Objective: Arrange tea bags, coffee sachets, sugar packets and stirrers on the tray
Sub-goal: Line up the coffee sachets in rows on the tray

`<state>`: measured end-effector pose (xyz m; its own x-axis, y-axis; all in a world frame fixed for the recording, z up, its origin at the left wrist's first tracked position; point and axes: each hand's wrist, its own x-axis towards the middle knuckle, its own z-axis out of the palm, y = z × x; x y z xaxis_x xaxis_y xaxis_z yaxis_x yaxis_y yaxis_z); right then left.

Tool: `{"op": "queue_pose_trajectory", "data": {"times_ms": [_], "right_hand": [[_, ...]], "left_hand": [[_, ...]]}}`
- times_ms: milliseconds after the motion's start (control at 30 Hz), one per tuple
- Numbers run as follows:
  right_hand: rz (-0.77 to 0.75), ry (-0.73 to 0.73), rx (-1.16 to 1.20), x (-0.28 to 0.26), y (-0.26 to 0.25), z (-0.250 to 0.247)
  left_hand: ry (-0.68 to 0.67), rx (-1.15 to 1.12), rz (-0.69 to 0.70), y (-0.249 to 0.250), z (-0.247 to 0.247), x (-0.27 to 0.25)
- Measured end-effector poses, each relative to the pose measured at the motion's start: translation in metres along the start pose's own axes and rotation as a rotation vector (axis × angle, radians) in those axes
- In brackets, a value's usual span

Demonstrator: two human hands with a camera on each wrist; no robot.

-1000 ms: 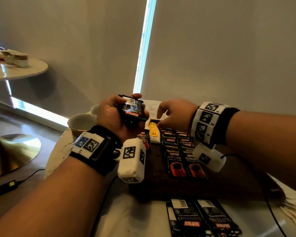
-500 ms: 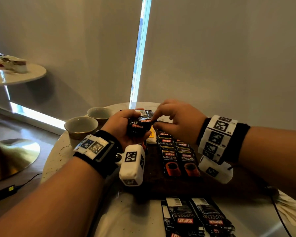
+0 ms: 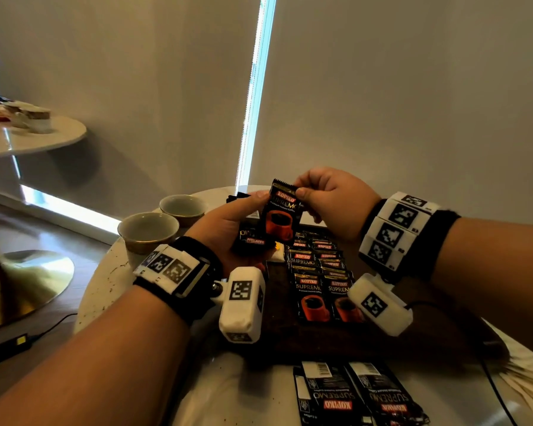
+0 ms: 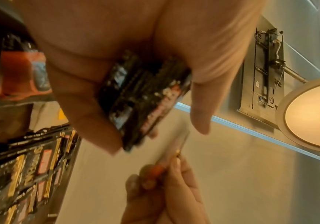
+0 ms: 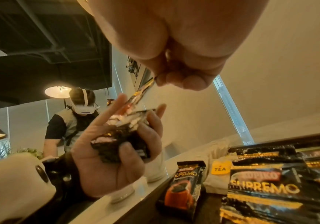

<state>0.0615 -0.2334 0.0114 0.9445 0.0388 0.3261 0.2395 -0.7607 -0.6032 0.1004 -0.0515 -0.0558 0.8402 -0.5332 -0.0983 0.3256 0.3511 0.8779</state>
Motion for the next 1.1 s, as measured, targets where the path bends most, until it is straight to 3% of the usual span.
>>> {"op": "queue_pose_trajectory", "data": {"times_ms": [200, 333, 400, 833, 967, 1100], "right_hand": [[-0.091, -0.043, -0.219, -0.009, -0.009, 0.001], [-0.25, -0.309, -0.503, -0.013, -0.019, -0.004], [-0.259, -0.355, -0.552, -0.012, -0.021, 0.0], [-0.21, -0.288, -0.532, 0.003, -0.019, 0.019], [-0.129, -0.253, -0.49, 0.01, -0.013, 0.017], [-0.048, -0.31, -0.57, 0.016, -0.004, 0.024]], "left_hand": [[0.022, 0.013, 0.036, -0.003, -0.007, 0.003], [0.011, 0.023, 0.038, -0.003, -0.008, 0.003], [0.023, 0.076, 0.043, -0.003, -0.008, 0.003], [0.068, 0.1, 0.053, 0.001, -0.001, -0.005], [0.191, -0.006, 0.089, 0.004, 0.0, -0.002], [0.265, -0.114, 0.067, 0.01, -0.004, 0.0]]}}
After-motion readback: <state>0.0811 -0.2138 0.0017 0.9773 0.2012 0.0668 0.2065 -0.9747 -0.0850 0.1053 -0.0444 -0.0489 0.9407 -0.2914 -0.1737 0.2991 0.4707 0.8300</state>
